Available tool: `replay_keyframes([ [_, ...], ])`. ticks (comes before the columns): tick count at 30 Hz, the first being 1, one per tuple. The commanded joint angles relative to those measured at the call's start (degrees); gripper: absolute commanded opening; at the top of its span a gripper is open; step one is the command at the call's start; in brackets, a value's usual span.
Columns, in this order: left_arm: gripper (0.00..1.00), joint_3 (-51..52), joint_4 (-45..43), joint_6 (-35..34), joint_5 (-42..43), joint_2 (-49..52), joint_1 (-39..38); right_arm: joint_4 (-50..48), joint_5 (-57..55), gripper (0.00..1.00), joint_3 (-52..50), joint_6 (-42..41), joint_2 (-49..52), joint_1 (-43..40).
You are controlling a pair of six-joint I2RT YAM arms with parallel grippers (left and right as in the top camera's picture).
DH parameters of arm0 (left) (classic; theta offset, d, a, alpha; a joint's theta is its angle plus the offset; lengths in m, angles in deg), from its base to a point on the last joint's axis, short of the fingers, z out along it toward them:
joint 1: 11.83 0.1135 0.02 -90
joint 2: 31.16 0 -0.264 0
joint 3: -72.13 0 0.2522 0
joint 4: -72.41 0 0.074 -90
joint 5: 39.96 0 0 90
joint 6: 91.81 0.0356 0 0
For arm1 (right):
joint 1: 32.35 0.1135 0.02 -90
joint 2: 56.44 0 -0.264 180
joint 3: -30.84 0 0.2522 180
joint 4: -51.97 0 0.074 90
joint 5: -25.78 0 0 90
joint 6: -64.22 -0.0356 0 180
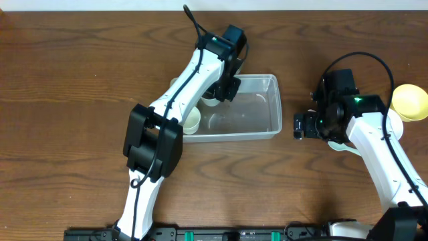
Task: Pack container
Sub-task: 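Carry the grey cup into the box beside the yellow cup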
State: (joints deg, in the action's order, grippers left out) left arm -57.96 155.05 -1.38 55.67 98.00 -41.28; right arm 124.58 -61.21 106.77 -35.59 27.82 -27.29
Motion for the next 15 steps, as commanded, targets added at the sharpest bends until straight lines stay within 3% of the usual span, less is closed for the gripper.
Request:
replay_keyframes([
  [1, 0.22, -0.74, 0.26, 0.44, -0.46, 1.27, 1.75, -0.09, -0.20, 0.99, 0.87, 0.92, 0.20, 0.59],
  [5, 0.54, -0.74, 0.26, 0.44, -0.46, 1.27, 2.29, -0.09, -0.17, 0.99, 0.87, 0.90, 0.20, 0.59],
  [6, 0.57, -0.74, 0.28, 0.44, -0.46, 1.27, 2.27, -0.09, -0.17, 0.99, 0.87, 0.90, 0.20, 0.59],
  [15, 0.64, -0.92, 1.55, 0.39, -0.46, -3.06, 1.95, 0.31, -0.20, 0.99, 0.87, 0.94, 0.20, 0.59],
])
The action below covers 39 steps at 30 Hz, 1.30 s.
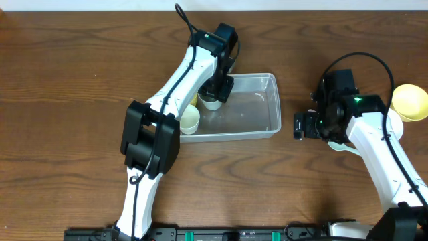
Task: Pack container
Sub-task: 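Carry the grey cup into the box beside the yellow cup, then grasp the grey bowl rim with the right gripper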
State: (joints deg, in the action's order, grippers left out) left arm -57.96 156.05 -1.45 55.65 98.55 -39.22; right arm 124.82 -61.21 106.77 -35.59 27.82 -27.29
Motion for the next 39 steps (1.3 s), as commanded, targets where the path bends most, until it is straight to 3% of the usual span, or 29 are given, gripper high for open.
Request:
replay_keyframes([
  [1, 0.65, -0.92, 0.55, 0.46, -0.46, -4.92, -0.11, 0.02, -0.20, 0.99, 0.87, 0.92, 0.20, 0.59],
  [11, 0.79, -0.92, 0.87, 0.46, -9.75, -26.60, 1.38, -1.03, -0.20, 0.99, 0.92, 0.90, 0.11, 0.59],
  [14, 0.82, -0.92, 3.58, -0.31, -9.75, -31.82, 4.57, -0.66, -0.20, 0.99, 2.51, 0.90, -0.35, 0.59],
  [18, 0.86, -0.90, 8.55, -4.92, -9.68, -36.96, 12.04, 3.06, -4.09, 0.96, 12.04, 0.90, -0.63, 0.57],
  [23, 0.87, -0.35, 10.86, -6.05, -2.51, -39.06, 23.23, 4.15, -10.69, 0.89, 25.42, 2.49, 0.85, -0.76],
  [28, 0.88, 5.01, 10.05, -6.01, 2.19, -39.06, 30.32, 4.35, -10.69, 0.90, 30.60, 5.88, 6.97, -4.46],
  [39, 0.88, 25.05, 0.04, -4.94, 2.16, -39.93, 32.00, 1.66, -10.71, 0.96, 30.60, 8.63, 24.13, -6.49],
])
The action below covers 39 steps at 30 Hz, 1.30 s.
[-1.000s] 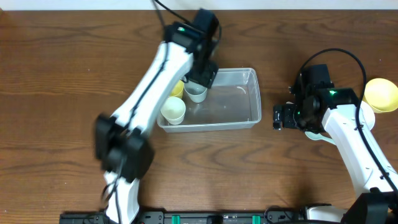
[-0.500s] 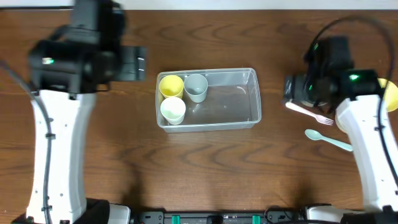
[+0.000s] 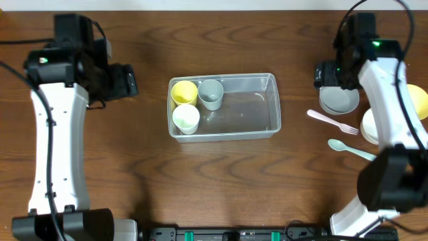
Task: Pack container
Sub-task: 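Grasp the grey bowl rim with the right gripper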
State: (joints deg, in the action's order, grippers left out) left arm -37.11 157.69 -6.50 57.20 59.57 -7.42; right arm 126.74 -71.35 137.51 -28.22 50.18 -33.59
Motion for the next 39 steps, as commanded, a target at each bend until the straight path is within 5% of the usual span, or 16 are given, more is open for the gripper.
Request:
replay_keyframes([
  [1, 0.88, 6.51, -2.99, 0.11, 0.61, -1.31, 0.20, -0.44, -0.57, 0.96, -0.13, 1.27, 2.75, -0.20],
  [15, 0.88, 24.98, -10.82, 0.07, 1.44, -3.54, 0.17, -3.17, 0.15, 0.89, -0.13, 1.22, 15.80, -0.20],
  [20, 0.88, 25.14, -10.84, 0.09, 1.44, -3.54, 0.17, -3.17, 0.26, 0.72, -0.13, 0.76, 17.90, -0.20],
  [28, 0.88, 25.14, -10.80, 0.07, 1.44, -3.54, 0.17, -3.56, 0.26, 0.25, -0.13, 0.79, 17.88, -0.20],
  [39, 0.88, 25.14, -10.80, 0.07, 1.44, -3.54, 0.17, -3.82, 0.02, 0.02, -0.13, 0.79, 17.88, -0.20],
])
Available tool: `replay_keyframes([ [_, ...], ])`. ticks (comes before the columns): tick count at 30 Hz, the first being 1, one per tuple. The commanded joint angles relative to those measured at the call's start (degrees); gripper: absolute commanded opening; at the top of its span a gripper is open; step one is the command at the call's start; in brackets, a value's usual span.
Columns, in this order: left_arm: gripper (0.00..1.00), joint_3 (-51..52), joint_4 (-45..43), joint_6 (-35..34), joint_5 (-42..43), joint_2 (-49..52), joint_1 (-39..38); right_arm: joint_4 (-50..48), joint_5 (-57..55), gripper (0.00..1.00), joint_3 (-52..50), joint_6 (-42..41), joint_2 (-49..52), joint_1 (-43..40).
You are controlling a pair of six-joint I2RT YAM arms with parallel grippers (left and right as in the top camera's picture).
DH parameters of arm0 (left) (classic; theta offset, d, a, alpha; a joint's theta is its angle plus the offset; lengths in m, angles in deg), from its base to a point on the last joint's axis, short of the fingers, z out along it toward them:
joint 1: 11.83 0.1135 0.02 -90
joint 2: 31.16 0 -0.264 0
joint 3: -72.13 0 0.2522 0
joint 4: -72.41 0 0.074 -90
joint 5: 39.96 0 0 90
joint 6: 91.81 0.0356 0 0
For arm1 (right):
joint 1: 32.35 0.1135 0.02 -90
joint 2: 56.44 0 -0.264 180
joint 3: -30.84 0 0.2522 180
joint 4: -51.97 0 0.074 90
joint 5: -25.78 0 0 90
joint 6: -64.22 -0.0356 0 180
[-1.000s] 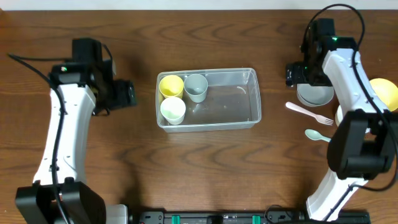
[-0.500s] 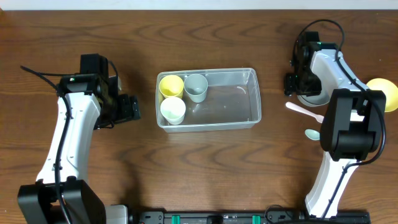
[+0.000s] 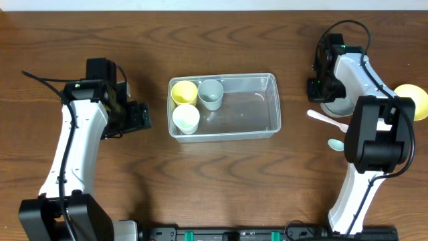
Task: Pack container
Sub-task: 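Grasp the grey bowl rim with the right gripper, then carry the grey bowl into the box's right side and release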
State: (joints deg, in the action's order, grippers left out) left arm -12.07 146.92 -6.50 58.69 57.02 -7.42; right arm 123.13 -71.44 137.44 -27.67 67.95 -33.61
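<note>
A clear plastic container [image 3: 267,107] sits mid-table. At its left end stand a yellow cup [image 3: 184,92], a grey cup [image 3: 210,94] and a cream cup [image 3: 186,118]. My left gripper [image 3: 139,117] hovers left of the container, open and holding nothing. My right gripper [image 3: 318,90] is down at the left rim of a grey bowl [image 3: 340,104] on the right side of the table. Its fingers are hidden under the wrist, so its state is not readable.
A pink fork [image 3: 324,119] and a teal spoon [image 3: 335,144] lie right of the container, below the grey bowl. A yellow bowl [image 3: 411,100] sits at the far right edge, partly behind the right arm.
My left gripper has come down and right, closer to the container's left wall. My right gripper has dropped from above the grey bowl to its left rim. The cups have not moved.
My left gripper was over the container's left end, then lower at the grey cup while the right arm waited to the right. Later the grey cup stood free in the container, the left arm was far left, and the right gripper was above the grey bowl, whose rim it now reaches.
</note>
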Motion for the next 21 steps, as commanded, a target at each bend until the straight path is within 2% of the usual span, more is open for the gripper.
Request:
replay_keyframes([
  [1, 0.88, 0.09, 0.00, 0.07, -0.04, -0.98, 0.17, -0.24, 0.11, 0.01, -0.04, 0.24, 0.09, -0.17],
  [7, 0.88, 0.09, 0.04, 0.07, -0.04, -1.09, 0.17, 0.85, 0.15, 0.01, 1.38, 0.22, -1.14, 0.07],
  [13, 0.88, 0.09, 0.13, 0.11, -0.07, -2.47, 0.17, 6.54, 0.17, 0.01, 9.25, 0.26, -8.48, 2.29],
  [17, 0.88, 0.09, 0.17, 0.11, -0.07, -3.89, 0.17, 10.14, 2.62, 0.01, 15.30, 2.29, -16.09, 6.19],
  [21, 0.88, 0.09, 0.17, 0.11, -0.07, -5.27, 0.17, 10.75, 6.23, 0.01, 16.94, 5.01, -23.08, 13.33],
])
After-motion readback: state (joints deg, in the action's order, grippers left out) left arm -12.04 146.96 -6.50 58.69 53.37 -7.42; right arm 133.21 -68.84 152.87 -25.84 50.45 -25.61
